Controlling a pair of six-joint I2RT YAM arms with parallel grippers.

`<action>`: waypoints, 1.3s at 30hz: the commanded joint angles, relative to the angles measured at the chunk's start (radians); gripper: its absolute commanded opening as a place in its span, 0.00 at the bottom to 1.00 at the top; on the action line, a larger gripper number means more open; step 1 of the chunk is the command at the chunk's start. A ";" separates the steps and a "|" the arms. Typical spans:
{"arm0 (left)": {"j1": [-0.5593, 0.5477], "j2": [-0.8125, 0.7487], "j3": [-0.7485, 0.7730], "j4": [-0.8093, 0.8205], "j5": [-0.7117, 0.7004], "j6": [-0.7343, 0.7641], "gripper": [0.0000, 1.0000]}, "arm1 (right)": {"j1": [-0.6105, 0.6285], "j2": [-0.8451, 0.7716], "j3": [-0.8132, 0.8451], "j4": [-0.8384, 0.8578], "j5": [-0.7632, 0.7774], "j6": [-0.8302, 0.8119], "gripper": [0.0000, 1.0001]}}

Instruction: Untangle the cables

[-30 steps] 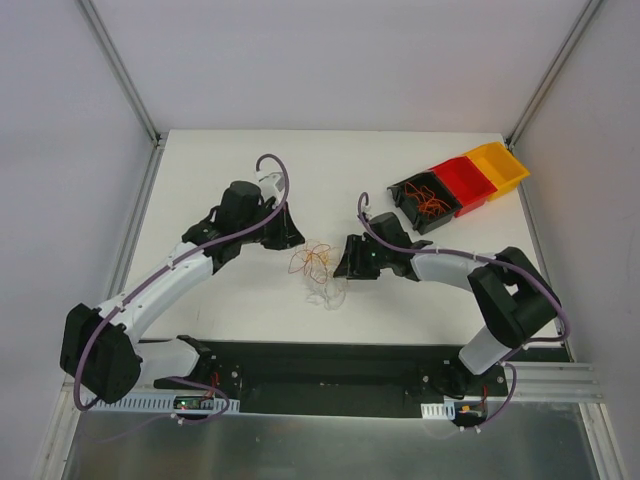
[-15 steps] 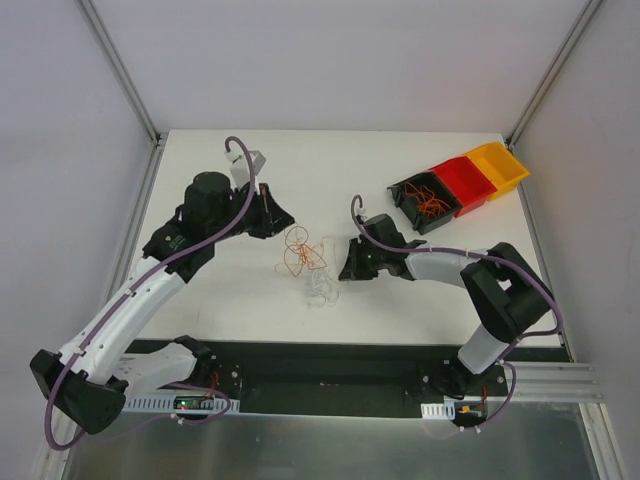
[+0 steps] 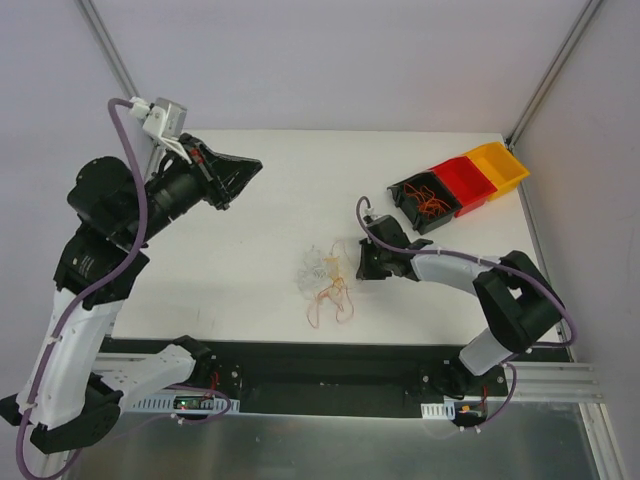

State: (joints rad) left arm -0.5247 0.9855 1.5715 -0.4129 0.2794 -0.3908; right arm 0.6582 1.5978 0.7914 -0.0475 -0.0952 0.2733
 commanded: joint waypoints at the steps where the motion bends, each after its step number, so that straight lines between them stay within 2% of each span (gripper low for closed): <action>1: -0.008 -0.007 -0.045 -0.070 -0.114 0.050 0.00 | 0.001 -0.119 0.034 -0.078 0.057 -0.042 0.00; 6: -0.008 -0.022 -0.270 -0.069 -0.138 0.040 0.00 | 0.007 -0.263 0.086 -0.164 0.058 -0.080 0.00; 7: -0.008 -0.016 -0.309 -0.069 -0.119 0.040 0.03 | 0.008 -0.288 0.101 -0.175 0.055 -0.091 0.00; 9: -0.008 0.011 -0.367 -0.050 -0.048 0.026 0.28 | 0.011 -0.340 0.140 -0.207 0.043 -0.109 0.00; 10: -0.008 0.025 -0.392 -0.026 -0.011 0.017 0.46 | 0.009 -0.358 0.164 -0.224 0.038 -0.117 0.00; 12: -0.008 0.065 -0.438 0.034 0.070 -0.008 0.65 | 0.011 -0.397 0.213 -0.256 0.016 -0.128 0.00; 13: -0.008 0.079 -0.462 0.069 0.101 -0.032 0.86 | 0.009 -0.409 0.241 -0.267 0.002 -0.131 0.00; 14: -0.008 0.103 -0.484 0.115 0.133 -0.052 0.97 | 0.009 -0.420 0.267 -0.281 -0.008 -0.131 0.00; 17: -0.008 0.162 -0.542 0.267 0.202 -0.114 0.99 | 0.008 -0.455 0.342 -0.302 -0.034 -0.111 0.00; 24: -0.034 0.326 -0.620 0.511 0.310 -0.227 0.99 | 0.008 -0.496 0.528 -0.276 -0.101 -0.020 0.00; 29: -0.104 0.507 -0.604 0.549 0.291 -0.262 0.99 | 0.008 -0.478 0.675 -0.241 -0.162 0.035 0.00; 36: -0.083 0.669 -0.625 0.551 0.213 -0.257 0.82 | 0.008 -0.421 1.026 -0.308 -0.161 0.006 0.01; 39: -0.066 0.719 -0.640 0.540 0.195 -0.238 0.79 | 0.009 -0.397 1.167 -0.324 -0.146 -0.019 0.00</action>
State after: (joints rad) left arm -0.6174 1.6623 0.9482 0.1020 0.5148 -0.6434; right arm 0.6617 1.1873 1.7805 -0.3664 -0.2348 0.2764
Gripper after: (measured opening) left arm 0.808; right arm 0.009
